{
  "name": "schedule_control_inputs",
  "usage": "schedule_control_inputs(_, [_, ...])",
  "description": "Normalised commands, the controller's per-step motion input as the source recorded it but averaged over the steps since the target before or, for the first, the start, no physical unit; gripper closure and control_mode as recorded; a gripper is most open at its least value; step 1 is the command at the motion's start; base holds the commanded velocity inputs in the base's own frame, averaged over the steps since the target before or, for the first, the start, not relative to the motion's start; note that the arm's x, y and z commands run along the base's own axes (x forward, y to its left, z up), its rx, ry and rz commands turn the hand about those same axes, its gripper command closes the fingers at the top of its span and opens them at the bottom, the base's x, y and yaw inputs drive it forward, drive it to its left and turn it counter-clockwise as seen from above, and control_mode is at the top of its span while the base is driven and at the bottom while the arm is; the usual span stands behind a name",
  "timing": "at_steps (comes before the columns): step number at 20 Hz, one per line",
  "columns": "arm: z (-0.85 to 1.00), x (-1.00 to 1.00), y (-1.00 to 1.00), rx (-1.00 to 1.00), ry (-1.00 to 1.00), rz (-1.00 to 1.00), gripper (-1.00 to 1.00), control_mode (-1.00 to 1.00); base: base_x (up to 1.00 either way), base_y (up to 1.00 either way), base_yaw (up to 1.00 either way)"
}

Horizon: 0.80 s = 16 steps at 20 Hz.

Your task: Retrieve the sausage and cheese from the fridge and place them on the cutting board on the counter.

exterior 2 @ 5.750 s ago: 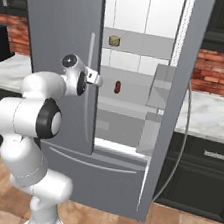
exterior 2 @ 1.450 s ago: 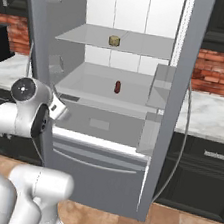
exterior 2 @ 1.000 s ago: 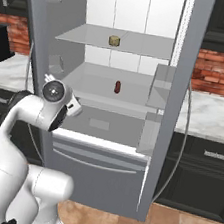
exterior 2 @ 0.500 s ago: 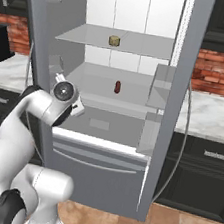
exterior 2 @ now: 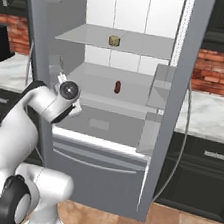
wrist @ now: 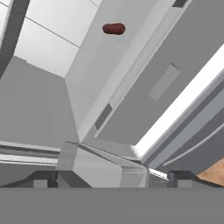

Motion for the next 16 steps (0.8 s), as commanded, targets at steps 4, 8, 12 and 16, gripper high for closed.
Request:
schedule_control_inputs(4, [-0.14,0.00,0.25,0.17,0.06,0.09,-1.00,-1.00,0.00,0.00,0.00])
schedule_control_inputs(8, [-0.06,0.00,0.32,0.17,0.05,0.10,-1.00,-1.00,0.00,0.00,0.00])
schedule_control_inputs(12, [-0.09,0.00,0.33,0.10,0.07,0.09,-1.00,-1.00,0.00,0.00,0.00])
schedule_control_inputs(16, [-0.15,0.00,0.40,0.06,0.03,0.10,-1.00,-1.00,0.00,0.00,0.00])
